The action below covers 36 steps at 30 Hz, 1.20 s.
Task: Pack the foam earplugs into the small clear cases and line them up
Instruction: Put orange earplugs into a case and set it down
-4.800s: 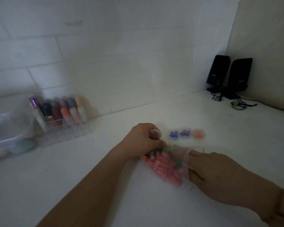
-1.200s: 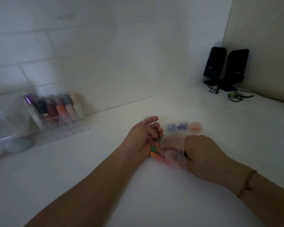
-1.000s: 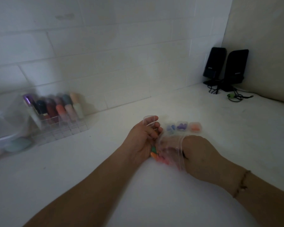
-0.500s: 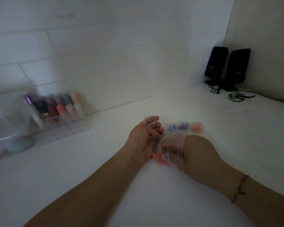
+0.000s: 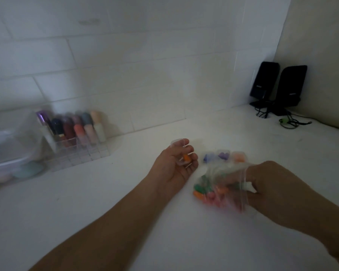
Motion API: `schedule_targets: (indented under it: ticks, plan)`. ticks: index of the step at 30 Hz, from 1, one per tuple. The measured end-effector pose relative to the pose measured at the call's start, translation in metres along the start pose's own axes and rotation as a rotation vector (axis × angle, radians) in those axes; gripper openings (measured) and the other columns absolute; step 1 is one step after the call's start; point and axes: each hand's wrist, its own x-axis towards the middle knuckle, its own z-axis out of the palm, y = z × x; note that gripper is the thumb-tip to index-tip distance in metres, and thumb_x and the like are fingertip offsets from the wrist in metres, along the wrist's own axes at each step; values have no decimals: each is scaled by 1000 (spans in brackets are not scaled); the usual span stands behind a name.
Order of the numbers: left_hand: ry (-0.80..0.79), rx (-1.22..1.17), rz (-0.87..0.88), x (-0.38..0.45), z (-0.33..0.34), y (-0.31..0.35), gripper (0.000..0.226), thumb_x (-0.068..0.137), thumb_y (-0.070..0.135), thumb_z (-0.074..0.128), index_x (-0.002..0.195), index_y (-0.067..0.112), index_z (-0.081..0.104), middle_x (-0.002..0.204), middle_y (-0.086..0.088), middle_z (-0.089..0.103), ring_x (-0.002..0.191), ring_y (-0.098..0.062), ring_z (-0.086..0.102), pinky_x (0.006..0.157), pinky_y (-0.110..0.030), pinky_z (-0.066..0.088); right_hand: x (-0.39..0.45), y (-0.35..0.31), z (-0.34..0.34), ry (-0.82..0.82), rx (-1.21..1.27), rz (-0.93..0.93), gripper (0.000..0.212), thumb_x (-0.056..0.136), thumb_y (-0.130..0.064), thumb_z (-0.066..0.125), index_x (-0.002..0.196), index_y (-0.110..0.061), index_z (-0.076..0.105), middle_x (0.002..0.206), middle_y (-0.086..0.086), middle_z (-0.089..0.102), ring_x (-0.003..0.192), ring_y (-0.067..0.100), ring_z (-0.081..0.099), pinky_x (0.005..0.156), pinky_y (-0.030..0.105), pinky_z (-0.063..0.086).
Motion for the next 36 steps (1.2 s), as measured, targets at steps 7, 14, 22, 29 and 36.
schedule_targets:
  ticks: [7, 14, 22, 29, 36]
  plan:
    - [-81, -110, 24, -6, 7, 8, 35, 80, -12, 30, 96, 8, 54, 81, -12, 62, 61, -20, 60, 60, -27, 53, -22, 10, -54, -45, 186, 8, 17, 61, -60, 78, 75, -55, 70, 75, -33, 66, 53, -8, 57, 52, 6, 43]
    - [-341, -125, -21, -28, 26, -5, 26, 74, 11, 50, 98, 5, 58, 102, -18, 65, 80, -30, 66, 74, -37, 54, -30, 5, -55, 264, 625, -172, 47, 49, -79, 72, 80, -44, 73, 78, -8, 74, 34, 20, 47, 32, 23, 40]
    - [-394, -97, -32, -39, 35, -11, 35, 87, 36, 49, 94, 4, 63, 119, -21, 64, 96, -31, 68, 79, -39, 55, -11, -27, -11, 519, 235, -309, 7, 85, -23, 70, 90, -23, 75, 77, -21, 61, 54, -10, 48, 55, 2, 32]
    - [-454, -59, -90, -38, 37, -15, 34, 86, 33, 59, 105, 5, 57, 120, -18, 61, 115, -31, 42, 84, -30, 36, 1, -14, 9, 537, 175, -203, 22, 85, -37, 59, 91, -26, 76, 88, -14, 68, 64, -17, 49, 62, -1, 34]
    - [-505, -102, -102, -35, 31, -17, 33, 81, 21, 60, 108, 2, 58, 118, -21, 62, 109, -36, 52, 89, -36, 49, -4, -18, -2, 562, 217, -165, 12, 85, -25, 72, 92, -34, 72, 83, -24, 66, 54, -3, 54, 54, 2, 34]
